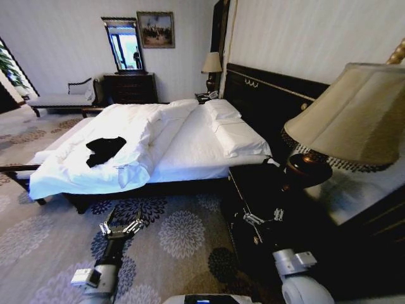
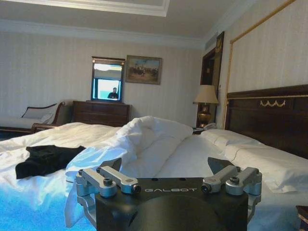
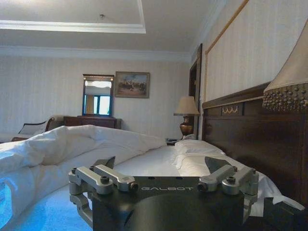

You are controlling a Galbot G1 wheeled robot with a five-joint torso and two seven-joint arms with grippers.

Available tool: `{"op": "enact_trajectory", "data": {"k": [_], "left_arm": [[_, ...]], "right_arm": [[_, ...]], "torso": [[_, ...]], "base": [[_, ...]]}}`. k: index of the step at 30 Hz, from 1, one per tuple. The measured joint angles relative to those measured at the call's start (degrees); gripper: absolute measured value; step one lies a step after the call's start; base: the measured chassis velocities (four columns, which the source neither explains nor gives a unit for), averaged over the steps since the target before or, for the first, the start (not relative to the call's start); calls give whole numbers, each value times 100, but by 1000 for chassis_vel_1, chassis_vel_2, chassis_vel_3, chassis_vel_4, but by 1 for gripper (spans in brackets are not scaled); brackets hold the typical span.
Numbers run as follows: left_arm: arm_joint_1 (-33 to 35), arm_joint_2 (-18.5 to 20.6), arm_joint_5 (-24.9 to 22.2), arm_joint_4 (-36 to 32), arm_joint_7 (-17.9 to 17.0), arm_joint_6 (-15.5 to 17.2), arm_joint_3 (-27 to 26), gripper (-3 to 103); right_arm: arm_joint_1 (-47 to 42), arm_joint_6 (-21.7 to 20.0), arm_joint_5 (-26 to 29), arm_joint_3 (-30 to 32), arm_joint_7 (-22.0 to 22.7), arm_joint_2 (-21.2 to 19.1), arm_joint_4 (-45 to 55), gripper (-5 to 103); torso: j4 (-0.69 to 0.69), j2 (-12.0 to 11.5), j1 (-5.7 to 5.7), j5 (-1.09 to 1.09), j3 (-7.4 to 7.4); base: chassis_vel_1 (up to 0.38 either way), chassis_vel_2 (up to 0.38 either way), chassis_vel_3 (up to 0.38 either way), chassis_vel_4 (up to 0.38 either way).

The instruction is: Fold the clothes on the bed.

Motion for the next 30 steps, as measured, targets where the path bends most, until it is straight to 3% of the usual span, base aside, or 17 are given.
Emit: {"op": "enact_trajectory", "data": {"k": [30], "left_arm": [[-67,38,-183,76,58,16,-62,100]], "right_arm": [[38,23,16,3,-5,24,-27,100]], "torso": [[0,0,-1,0,0]], "base": [[-82,83,82,-78]]}}
